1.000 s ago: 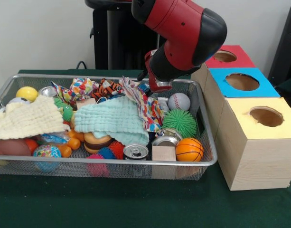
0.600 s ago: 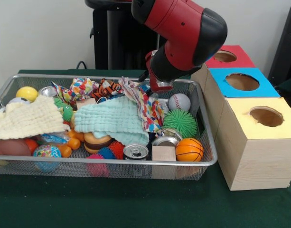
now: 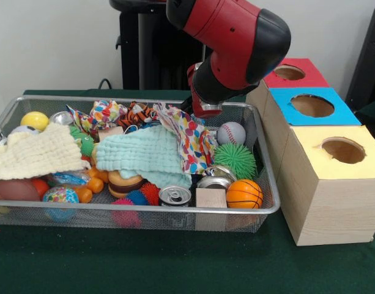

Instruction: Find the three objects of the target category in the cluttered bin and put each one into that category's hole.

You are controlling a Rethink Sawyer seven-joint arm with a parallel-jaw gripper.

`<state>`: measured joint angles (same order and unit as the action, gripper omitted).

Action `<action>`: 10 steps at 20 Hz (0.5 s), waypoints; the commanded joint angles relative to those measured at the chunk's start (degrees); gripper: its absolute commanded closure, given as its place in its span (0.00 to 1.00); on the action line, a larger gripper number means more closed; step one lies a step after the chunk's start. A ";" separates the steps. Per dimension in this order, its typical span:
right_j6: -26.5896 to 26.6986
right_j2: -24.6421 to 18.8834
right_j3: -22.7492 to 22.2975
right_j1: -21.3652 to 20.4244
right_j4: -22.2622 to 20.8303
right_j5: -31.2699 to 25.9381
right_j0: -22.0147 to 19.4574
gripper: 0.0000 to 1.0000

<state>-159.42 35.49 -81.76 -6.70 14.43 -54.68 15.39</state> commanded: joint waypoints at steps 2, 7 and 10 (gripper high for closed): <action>-5.72 -11.76 4.48 -0.44 4.77 0.50 -1.48 1.00; -6.57 -8.45 4.62 -4.21 2.59 -6.01 0.89 1.00; -5.69 -6.63 5.34 -6.50 1.07 -10.38 1.57 1.00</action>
<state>-159.42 35.05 -81.67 -9.57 14.41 -57.76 15.59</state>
